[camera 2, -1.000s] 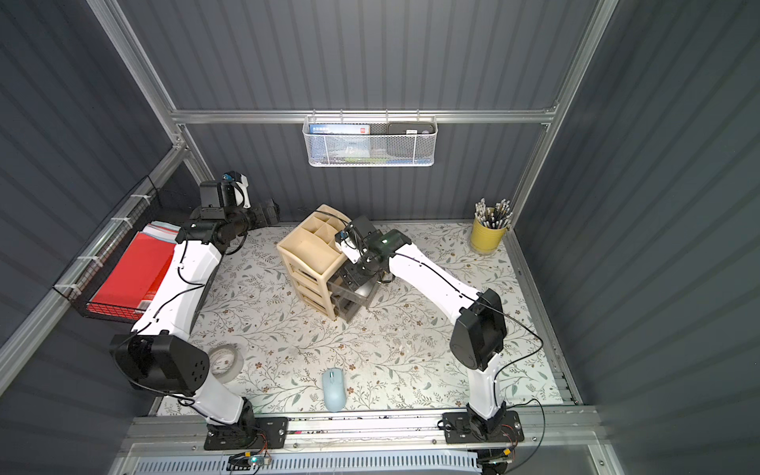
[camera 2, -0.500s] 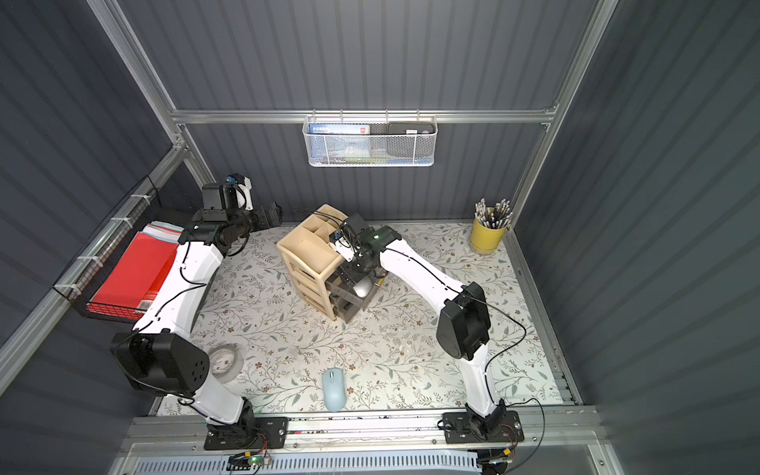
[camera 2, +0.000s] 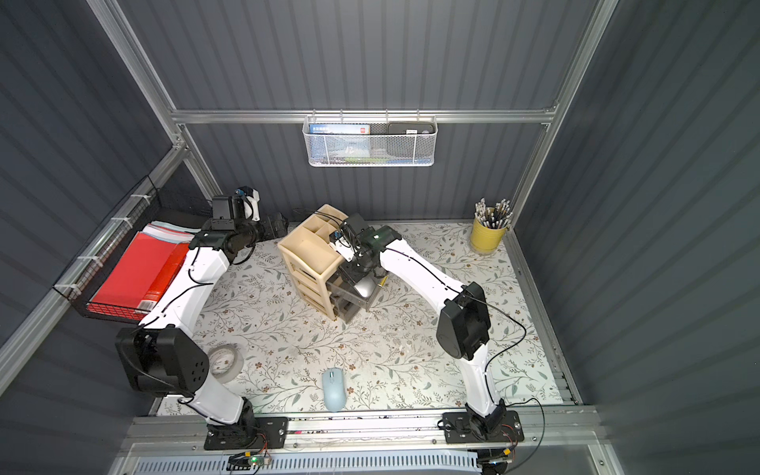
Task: Take the mice out of the drawer
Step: Pick up the mouse from the drawer.
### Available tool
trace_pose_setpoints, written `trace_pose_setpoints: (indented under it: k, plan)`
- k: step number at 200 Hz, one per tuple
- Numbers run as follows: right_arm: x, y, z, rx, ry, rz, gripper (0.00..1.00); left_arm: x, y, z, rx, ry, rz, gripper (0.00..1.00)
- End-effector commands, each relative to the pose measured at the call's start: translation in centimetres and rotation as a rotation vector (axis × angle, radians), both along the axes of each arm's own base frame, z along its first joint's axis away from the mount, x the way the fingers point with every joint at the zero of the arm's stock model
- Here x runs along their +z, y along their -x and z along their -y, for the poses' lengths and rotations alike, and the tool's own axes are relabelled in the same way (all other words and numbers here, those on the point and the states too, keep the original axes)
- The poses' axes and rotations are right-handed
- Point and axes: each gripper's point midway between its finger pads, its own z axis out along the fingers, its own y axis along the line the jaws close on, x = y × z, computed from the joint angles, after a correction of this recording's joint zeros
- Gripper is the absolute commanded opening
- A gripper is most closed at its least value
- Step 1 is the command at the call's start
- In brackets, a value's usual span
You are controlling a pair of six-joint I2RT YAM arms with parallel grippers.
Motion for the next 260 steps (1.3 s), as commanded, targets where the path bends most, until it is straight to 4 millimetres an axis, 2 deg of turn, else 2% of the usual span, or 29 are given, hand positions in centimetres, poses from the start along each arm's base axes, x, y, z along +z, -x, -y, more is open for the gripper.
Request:
trace_pose_setpoints:
  k: [1,37,92,125,149,166,194,223,228,235,260]
  plan:
    - [1.0,0.3,1.5,-0.030,0.036,0.000,0.26,3.0,0.6,0.2,-0.026,-0.007,0.086,0.99]
    - [4.7,-0.4,1.4,-0.048,-0.032,0.074,0.25,2.7,0.5,0.4,-0.032,-0.003,0.079,0.99]
    - [10.0,-0.4,2.7,-0.114,-0.123,0.180,0.25,2.6,0.1,0.5,-0.041,-0.004,0.076,0.99]
    - [14.3,-0.9,4.9,-0.232,-0.204,0.301,0.25,2.2,-0.2,0.6,-0.055,-0.023,0.071,0.99]
    - [15.7,0.8,7.2,-0.302,-0.259,0.326,0.25,2.0,-0.2,0.5,-0.061,-0.033,0.070,0.99]
    - [14.6,3.6,8.4,-0.317,-0.303,0.269,0.26,2.0,-0.3,0.5,-0.058,-0.036,0.070,0.99]
    - [10.6,10.2,8.5,-0.317,-0.340,0.145,0.27,2.2,-0.8,0.3,-0.043,-0.039,0.078,0.99]
    - [4.4,16.9,8.1,-0.348,-0.297,-0.001,0.27,2.1,-1.0,0.3,-0.036,-0.027,0.089,0.99]
    - [4.4,18.0,8.1,-0.353,-0.327,-0.030,0.27,2.2,-1.0,0.2,-0.034,-0.028,0.092,0.99]
    - [2.6,19.6,7.8,-0.353,-0.329,-0.091,0.27,2.1,-0.9,0.2,-0.032,-0.024,0.094,0.99]
    - [-2.0,23.7,6.1,-0.351,-0.354,-0.221,0.26,2.5,-0.2,0.2,-0.031,-0.023,0.119,0.99]
